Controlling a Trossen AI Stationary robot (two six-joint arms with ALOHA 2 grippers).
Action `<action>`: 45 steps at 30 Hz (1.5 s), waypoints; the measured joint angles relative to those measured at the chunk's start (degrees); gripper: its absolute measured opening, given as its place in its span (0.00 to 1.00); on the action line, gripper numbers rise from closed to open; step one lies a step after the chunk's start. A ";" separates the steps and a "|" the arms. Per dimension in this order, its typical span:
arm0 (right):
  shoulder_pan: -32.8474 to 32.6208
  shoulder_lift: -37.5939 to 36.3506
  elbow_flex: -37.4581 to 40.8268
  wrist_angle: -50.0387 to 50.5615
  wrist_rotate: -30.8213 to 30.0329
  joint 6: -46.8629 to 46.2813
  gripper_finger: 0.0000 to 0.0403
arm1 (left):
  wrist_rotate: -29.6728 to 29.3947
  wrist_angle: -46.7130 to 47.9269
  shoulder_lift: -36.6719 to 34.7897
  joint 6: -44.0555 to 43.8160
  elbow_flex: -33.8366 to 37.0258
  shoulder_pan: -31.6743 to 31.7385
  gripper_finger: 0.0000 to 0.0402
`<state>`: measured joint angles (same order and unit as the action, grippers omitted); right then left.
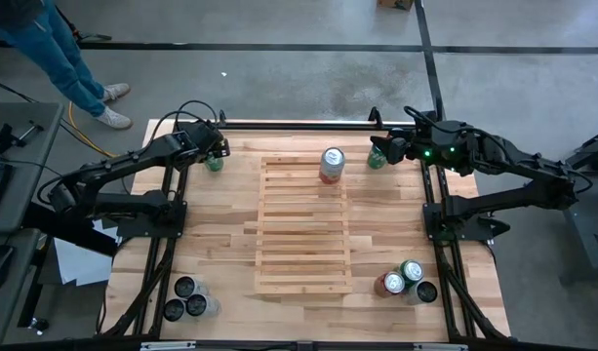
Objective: Place canned beverage on shelf
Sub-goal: Put the top left green soda can on the shelf
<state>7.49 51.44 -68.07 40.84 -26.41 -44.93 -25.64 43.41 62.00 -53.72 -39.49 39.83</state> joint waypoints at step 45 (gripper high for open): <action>0.01 0.00 -0.01 -1.01 1.31 0.00 0.98 | 8.75 4.80 2.90 25.75 -44.10 -36.75 0.66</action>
<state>7.49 51.44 -68.09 39.83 -25.11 -44.93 -16.89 48.22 64.90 -27.97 -83.59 3.08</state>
